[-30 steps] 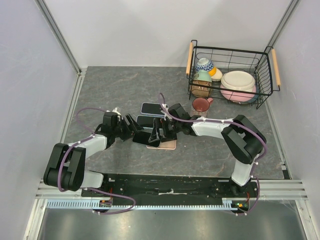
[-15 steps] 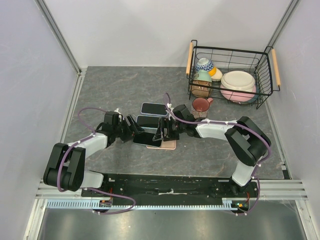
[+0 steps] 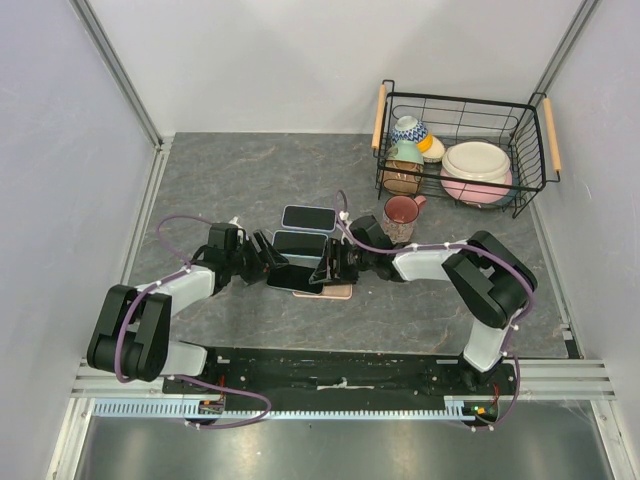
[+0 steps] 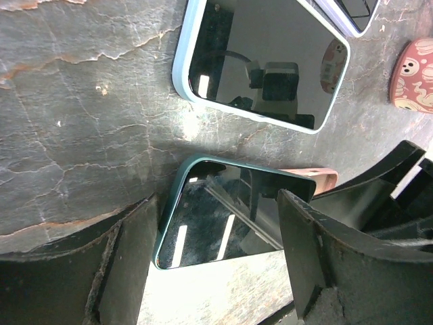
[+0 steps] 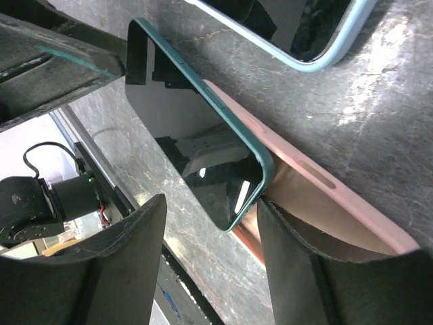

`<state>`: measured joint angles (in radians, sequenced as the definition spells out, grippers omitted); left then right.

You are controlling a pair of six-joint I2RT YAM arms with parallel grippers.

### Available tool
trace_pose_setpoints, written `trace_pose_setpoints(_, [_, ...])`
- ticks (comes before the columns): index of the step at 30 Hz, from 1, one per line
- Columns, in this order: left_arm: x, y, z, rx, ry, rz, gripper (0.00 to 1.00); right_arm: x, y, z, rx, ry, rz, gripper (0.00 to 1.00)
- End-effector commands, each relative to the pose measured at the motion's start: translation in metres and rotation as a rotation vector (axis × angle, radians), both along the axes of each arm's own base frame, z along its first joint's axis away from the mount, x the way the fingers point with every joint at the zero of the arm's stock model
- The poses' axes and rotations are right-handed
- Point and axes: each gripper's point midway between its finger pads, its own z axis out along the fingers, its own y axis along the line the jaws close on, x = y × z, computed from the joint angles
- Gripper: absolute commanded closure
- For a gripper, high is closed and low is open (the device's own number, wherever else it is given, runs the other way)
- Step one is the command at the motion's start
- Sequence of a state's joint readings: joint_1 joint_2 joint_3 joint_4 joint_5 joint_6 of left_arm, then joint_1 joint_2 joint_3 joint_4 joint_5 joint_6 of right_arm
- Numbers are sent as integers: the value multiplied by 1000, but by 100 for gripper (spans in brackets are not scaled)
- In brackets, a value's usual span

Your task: Put the phone into the phone case

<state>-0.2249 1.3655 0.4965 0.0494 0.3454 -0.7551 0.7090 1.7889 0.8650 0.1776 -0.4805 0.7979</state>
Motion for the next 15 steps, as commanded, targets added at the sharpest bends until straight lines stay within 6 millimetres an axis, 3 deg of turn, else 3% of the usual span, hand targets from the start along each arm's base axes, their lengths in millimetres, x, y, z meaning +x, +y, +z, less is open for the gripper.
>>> trace_pose_setpoints(1, [-33, 2, -29, 25, 134, -41, 23, 0, 8, -3, 101, 32, -31, 39])
trace_pose_setpoints(7, [-32, -1, -29, 14, 136, -52, 24, 4, 15, 2, 211, 3, -64, 53])
trace_pose_setpoints(11, [-32, -3, -28, 2, 133, -62, 25, 8, 18, 21, 289, -38, -79, 66])
trace_pose_setpoints(15, [-33, -5, -28, -4, 137, -73, 26, 11, 23, 32, 334, -72, -65, 68])
